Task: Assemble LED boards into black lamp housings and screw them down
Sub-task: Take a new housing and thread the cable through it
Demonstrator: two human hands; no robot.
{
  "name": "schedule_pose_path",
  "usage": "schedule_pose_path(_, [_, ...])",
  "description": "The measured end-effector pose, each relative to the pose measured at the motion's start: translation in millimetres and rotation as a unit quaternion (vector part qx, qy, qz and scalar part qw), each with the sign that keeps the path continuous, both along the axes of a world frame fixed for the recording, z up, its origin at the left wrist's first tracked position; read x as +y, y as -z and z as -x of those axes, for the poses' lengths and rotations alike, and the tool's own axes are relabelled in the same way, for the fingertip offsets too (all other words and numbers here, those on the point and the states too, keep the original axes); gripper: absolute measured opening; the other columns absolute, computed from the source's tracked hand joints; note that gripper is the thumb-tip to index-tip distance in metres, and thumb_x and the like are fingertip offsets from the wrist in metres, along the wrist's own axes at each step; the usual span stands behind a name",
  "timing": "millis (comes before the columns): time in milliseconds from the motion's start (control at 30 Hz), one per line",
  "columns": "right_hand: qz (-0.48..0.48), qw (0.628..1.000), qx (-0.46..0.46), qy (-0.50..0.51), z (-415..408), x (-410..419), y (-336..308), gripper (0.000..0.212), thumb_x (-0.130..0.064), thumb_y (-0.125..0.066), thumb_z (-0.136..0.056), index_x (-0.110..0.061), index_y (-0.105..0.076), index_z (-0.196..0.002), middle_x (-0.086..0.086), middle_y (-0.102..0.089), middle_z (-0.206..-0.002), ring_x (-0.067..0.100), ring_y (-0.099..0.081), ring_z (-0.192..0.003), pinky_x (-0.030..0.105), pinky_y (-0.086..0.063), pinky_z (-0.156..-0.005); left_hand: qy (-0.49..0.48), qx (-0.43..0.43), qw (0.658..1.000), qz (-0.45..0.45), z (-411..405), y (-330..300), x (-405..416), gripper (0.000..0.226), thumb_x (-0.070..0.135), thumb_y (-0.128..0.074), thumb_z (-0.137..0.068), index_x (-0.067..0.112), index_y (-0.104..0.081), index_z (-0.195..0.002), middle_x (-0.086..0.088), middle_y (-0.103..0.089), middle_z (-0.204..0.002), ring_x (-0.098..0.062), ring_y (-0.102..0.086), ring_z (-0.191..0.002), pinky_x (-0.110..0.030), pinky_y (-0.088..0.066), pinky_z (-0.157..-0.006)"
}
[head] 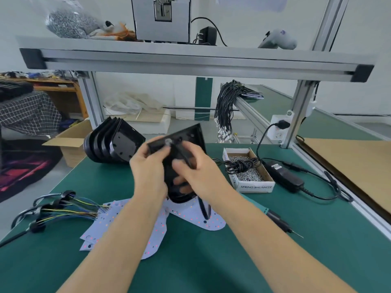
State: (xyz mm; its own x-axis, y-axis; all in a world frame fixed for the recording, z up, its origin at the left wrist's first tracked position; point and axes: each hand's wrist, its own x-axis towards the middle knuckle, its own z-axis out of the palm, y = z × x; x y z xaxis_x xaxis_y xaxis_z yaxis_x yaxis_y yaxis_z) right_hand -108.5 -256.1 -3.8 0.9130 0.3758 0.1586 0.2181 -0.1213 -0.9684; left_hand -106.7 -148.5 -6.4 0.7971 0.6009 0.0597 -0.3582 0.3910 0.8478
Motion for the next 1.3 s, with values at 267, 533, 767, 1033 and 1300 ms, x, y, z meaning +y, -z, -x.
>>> schedule_pose_path(267, [-0.097,0.994,0.027,0.048,-6.7,7.6,0.0,0.007,-0.009,-0.063,-0.091,-0.002,-0.062,-0.092,0.003,-0.065,-0.062,0.010,-0.059,-0.048,0.024,-0.053,-0.052,0.041,-0.049,0.983,-0.170,10.2,19.2,-2.0,0.039,-0.018,-0.051,-0.081,0.011,-0.072,-0.097,0.008,-0.071,-0.077,-0.008,-0.054,-0.053,-0.019,-0.048,-0.054])
schedule_pose_path(533, [0.142,0.983,-0.112,-0.037,-4.1,-12.8,40.9,0.009,-0.013,-0.060,-0.092,-0.014,-0.066,-0.098,-0.010,-0.067,-0.077,0.007,-0.058,-0.072,0.019,-0.046,-0.071,-0.081,-0.004,0.997,0.012,-3.4,4.8,32.9,0.027,-0.007,-0.060,-0.086,0.019,-0.066,-0.080,0.002,-0.069,-0.076,-0.016,-0.064,-0.073,-0.036,-0.055,-0.080])
schedule_pose_path(767, [0.002,0.987,-0.130,0.099,-26.0,9.4,18.2,0.024,-0.019,-0.073,-0.083,-0.024,-0.051,-0.091,0.000,-0.071,-0.093,0.011,-0.068,-0.085,0.023,-0.050,-0.077,-0.037,-0.003,0.996,-0.083,-2.8,12.7,10.4,0.029,-0.009,-0.055,-0.088,0.017,-0.067,-0.084,-0.001,-0.071,-0.078,-0.020,-0.064,-0.077,-0.035,-0.054,-0.076])
schedule_pose_path(1033, [0.139,0.946,-0.275,0.104,-33.4,8.1,22.8,0.014,-0.016,-0.060,-0.092,-0.011,-0.068,-0.103,0.011,-0.071,-0.082,0.034,-0.063,-0.076,0.043,-0.049,-0.073,-0.051,-0.041,0.950,-0.305,6.1,11.4,22.4,0.036,-0.015,-0.054,-0.084,0.016,-0.066,-0.098,0.007,-0.068,-0.105,-0.006,-0.062,-0.102,-0.023,-0.045,-0.098])
schedule_pose_path(1300, [0.165,0.969,-0.167,0.079,-36.0,-15.9,45.1,0.026,-0.011,-0.070,-0.084,-0.022,-0.052,-0.098,-0.010,-0.064,-0.091,0.015,-0.063,-0.091,0.033,-0.047,-0.084,-0.070,0.040,0.997,0.012,-10.6,-13.3,40.6,0.023,-0.001,-0.059,-0.091,0.020,-0.060,-0.084,-0.003,-0.062,-0.084,-0.021,-0.058,-0.082,-0.039,-0.049,-0.082])
